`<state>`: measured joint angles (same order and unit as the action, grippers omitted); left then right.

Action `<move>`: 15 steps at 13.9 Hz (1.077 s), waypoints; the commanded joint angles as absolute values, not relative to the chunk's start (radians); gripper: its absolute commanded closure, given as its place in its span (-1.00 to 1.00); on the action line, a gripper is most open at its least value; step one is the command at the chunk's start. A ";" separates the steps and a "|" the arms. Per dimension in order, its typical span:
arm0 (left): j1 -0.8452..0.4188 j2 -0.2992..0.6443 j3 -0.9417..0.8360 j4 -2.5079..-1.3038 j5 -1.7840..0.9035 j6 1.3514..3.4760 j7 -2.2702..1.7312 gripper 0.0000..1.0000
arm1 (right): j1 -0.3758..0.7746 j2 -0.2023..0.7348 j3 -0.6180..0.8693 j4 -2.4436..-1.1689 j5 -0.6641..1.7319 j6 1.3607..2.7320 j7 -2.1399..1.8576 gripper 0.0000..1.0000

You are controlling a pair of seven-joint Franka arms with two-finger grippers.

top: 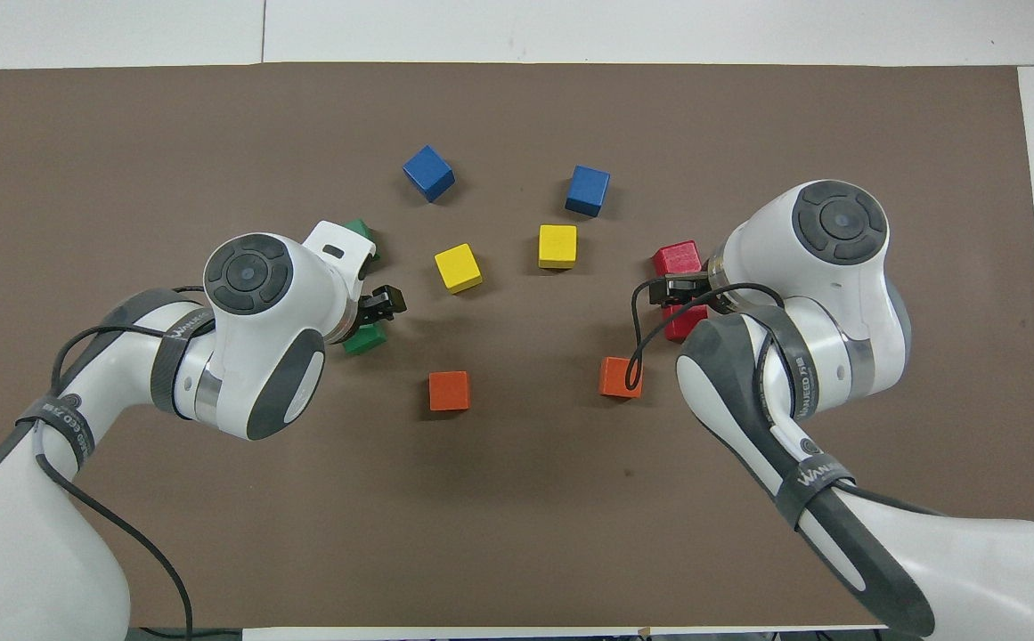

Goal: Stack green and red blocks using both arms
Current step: 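Grasp the green block with the left gripper while the right gripper grasps red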

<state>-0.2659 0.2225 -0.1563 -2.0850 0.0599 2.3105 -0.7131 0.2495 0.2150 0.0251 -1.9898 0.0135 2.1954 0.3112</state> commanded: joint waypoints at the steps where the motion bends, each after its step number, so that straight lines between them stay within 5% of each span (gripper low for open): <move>1: -0.276 0.233 -0.144 -2.100 0.083 2.339 -0.703 -1.00 | 0.253 0.221 0.026 -2.031 0.021 2.267 0.328 -1.00; 10: -0.276 0.238 -0.146 -2.098 0.081 2.350 -0.755 -0.97 | 0.256 0.227 0.026 -2.095 0.021 2.338 0.321 -1.00; 11: -0.276 0.238 -0.146 -2.100 0.081 2.350 -0.756 -0.79 | 0.256 0.229 0.026 -2.098 0.021 2.339 0.319 -1.00; 15: -0.278 0.235 -0.146 -2.099 0.081 2.312 -0.755 1.00 | 0.258 0.233 0.026 -2.102 0.021 2.347 0.319 -1.00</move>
